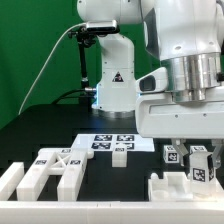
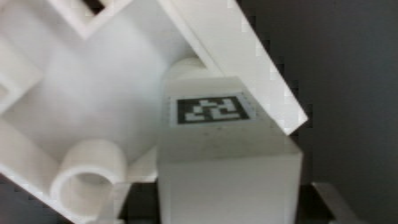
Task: Assemble chair
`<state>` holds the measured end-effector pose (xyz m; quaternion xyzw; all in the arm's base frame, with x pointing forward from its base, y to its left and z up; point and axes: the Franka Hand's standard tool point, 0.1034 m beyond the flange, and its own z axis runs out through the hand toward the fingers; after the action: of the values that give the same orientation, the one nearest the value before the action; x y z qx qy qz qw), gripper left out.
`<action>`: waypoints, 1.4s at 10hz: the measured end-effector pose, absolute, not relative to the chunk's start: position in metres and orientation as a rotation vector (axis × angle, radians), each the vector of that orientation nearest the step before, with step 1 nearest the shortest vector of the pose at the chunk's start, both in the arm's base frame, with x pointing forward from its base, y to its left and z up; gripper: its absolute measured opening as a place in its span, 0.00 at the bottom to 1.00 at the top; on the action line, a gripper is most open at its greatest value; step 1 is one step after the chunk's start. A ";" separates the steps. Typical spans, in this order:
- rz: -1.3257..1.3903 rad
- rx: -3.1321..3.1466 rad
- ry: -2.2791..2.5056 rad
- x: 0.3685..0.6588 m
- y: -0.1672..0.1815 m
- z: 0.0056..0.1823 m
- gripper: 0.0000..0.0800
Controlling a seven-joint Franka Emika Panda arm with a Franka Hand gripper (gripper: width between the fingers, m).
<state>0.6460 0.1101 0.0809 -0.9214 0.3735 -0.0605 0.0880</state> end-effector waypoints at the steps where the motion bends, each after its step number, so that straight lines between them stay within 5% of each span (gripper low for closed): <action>1: -0.123 -2.587 1.364 0.647 0.108 0.082 0.37; 3: -0.113 -2.562 1.393 0.646 0.108 0.081 0.37; 5: -0.152 -2.723 1.102 0.646 0.115 0.083 0.71; 7: -0.162 -2.893 0.702 0.643 0.123 0.082 0.79; 14: -0.144 -3.022 -0.500 0.641 0.124 0.078 0.78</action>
Offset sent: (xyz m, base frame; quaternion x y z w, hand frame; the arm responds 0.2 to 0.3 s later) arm 0.0000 0.0000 0.0000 0.0000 0.0000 -0.0650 0.9979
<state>0.6406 0.1239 0.0780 -0.9848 -0.1628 -0.0469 0.0378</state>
